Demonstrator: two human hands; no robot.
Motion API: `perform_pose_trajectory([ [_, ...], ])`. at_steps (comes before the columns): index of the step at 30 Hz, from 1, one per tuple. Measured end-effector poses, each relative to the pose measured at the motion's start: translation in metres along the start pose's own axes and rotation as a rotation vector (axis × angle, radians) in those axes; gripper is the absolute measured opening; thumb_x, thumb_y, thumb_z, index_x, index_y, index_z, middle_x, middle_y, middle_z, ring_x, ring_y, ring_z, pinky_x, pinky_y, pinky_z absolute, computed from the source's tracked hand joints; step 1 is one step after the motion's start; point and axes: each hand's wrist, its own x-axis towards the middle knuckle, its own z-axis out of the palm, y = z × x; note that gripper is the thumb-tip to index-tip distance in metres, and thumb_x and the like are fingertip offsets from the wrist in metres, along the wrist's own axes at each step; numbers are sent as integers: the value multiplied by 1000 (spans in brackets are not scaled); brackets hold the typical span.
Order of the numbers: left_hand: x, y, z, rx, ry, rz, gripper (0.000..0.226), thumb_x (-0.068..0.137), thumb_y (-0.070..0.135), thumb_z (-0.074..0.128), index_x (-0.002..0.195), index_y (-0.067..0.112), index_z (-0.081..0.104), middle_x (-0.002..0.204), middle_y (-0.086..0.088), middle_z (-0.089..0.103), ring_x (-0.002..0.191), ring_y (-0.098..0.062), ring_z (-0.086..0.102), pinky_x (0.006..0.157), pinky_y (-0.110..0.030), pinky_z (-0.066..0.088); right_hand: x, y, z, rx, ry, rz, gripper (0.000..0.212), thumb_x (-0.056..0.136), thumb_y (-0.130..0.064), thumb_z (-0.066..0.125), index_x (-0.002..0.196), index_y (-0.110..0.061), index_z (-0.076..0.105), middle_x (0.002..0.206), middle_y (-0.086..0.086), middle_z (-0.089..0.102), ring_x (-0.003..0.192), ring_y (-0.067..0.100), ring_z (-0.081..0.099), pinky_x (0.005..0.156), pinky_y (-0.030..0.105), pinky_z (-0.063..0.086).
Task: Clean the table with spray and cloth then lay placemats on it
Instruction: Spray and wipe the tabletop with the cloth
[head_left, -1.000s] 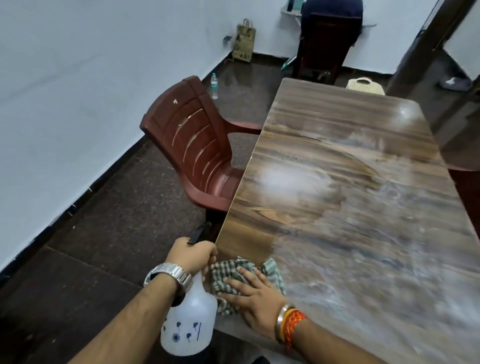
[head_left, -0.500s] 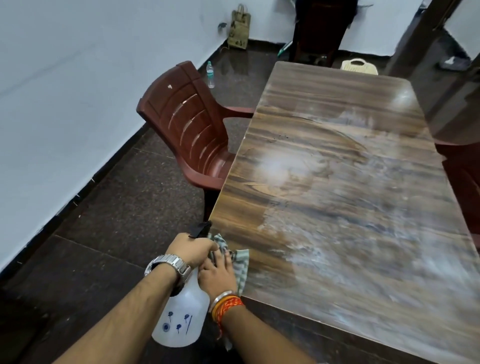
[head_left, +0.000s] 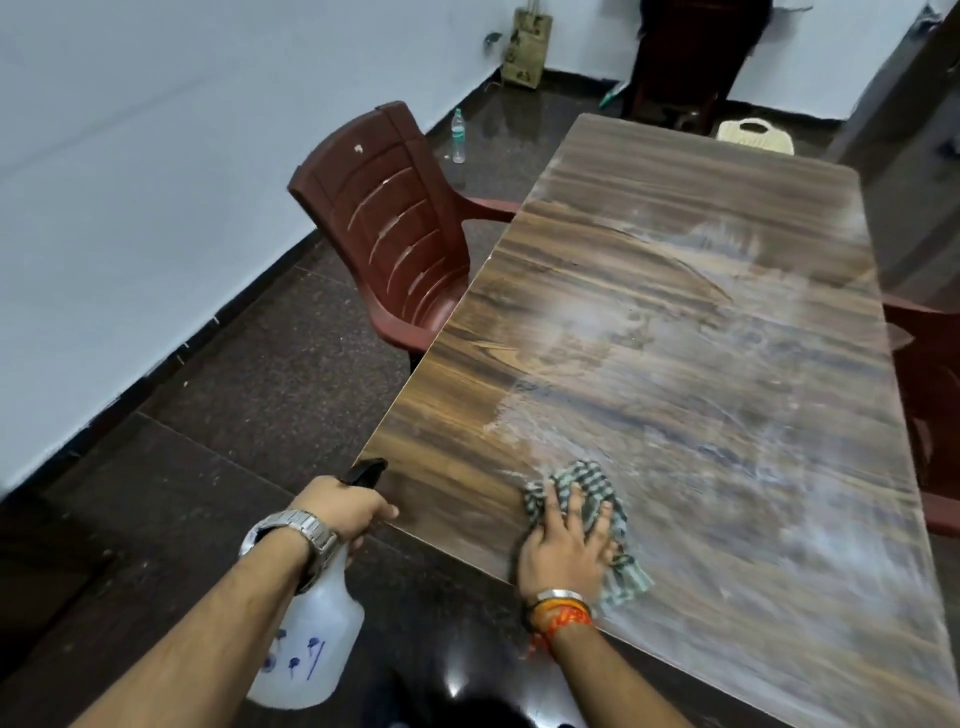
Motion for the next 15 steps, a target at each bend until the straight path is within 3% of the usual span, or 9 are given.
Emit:
perform_pose_trajectory([
  [2,-12,-3,-1,-36,68,14,19,75,16,82,77,1,70,45,-9,54,38,-20,48,50,-28,43,-5,-36,8,-33,-78,-295,68,90,-37,38,147,-48,2,160,-6,6,145,32,-10,113,51,-12],
  [4,-23,-7,-1,-55,121,15,20,77,15,79,67,4,66,43,-9,55,38,-21,48,52,-28,43,-12,-75,22,-57,-164,-549,66,91,-34,38,148,-46,5,160,-5,2,145,31,-15,109,50,-19],
  [8,-39,-16,14,-65,193,1,22,77,13,76,61,2,67,41,-9,55,37,-21,49,51,-26,41,-16,-111,33,-117,-260,-790,60,93,-34,40,147,-46,18,161,-5,4,145,28,-15,110,47,-20],
  [11,-46,-21,35,-68,165,12,20,76,15,78,65,3,68,44,-10,58,38,-21,50,49,-25,41,-7,-80,28,-89,-248,-738,59,94,-31,37,148,-45,16,161,-7,3,146,24,-14,114,48,-12],
  [15,-43,-13,64,-75,64,34,21,76,18,80,82,1,70,63,-16,65,45,-24,54,53,-30,47,14,6,-5,-40,-79,-404,63,88,-36,39,147,-44,19,159,-6,13,147,26,-1,116,50,2],
])
